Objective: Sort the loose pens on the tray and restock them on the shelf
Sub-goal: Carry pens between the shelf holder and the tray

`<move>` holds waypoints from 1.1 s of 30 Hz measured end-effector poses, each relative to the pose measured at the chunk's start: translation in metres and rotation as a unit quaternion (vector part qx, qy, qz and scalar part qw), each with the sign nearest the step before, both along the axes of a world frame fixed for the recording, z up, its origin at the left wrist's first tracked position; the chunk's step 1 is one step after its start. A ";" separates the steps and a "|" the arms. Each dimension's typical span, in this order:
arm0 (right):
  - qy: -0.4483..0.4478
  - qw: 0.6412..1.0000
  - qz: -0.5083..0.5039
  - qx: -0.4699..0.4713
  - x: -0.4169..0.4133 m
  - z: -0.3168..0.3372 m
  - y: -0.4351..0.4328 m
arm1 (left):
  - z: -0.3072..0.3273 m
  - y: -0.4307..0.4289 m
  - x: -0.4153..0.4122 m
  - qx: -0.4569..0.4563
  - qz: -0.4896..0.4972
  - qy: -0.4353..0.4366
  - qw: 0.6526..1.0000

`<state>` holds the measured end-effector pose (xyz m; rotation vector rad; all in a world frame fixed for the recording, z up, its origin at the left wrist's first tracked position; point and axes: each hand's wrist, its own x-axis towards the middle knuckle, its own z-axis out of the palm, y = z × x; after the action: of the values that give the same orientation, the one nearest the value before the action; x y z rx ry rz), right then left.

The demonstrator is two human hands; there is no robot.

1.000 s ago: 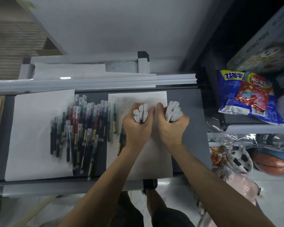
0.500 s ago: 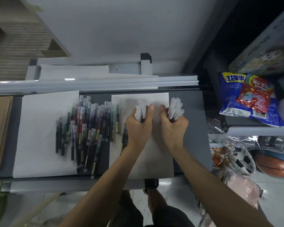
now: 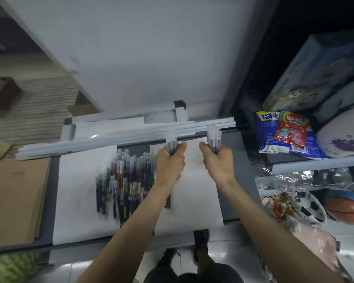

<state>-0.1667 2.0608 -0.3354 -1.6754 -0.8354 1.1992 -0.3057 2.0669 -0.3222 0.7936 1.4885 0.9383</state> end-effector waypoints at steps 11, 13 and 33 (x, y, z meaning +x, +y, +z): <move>-0.010 0.990 -0.142 0.001 0.013 0.108 -0.091 | 0.075 -0.031 0.010 0.006 -0.235 -0.039 0.971; -0.020 0.984 -0.179 0.003 0.020 0.117 -0.117 | 0.085 -0.044 0.022 0.014 -0.286 -0.043 0.957; -0.081 0.819 -0.566 0.057 0.136 0.187 -0.506 | 0.166 -0.350 0.253 0.084 -0.647 -0.062 0.755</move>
<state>-0.0310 1.5544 -0.1487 -1.7220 0.0974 0.1625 -0.0529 1.7172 -0.1564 1.5349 0.4260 0.0176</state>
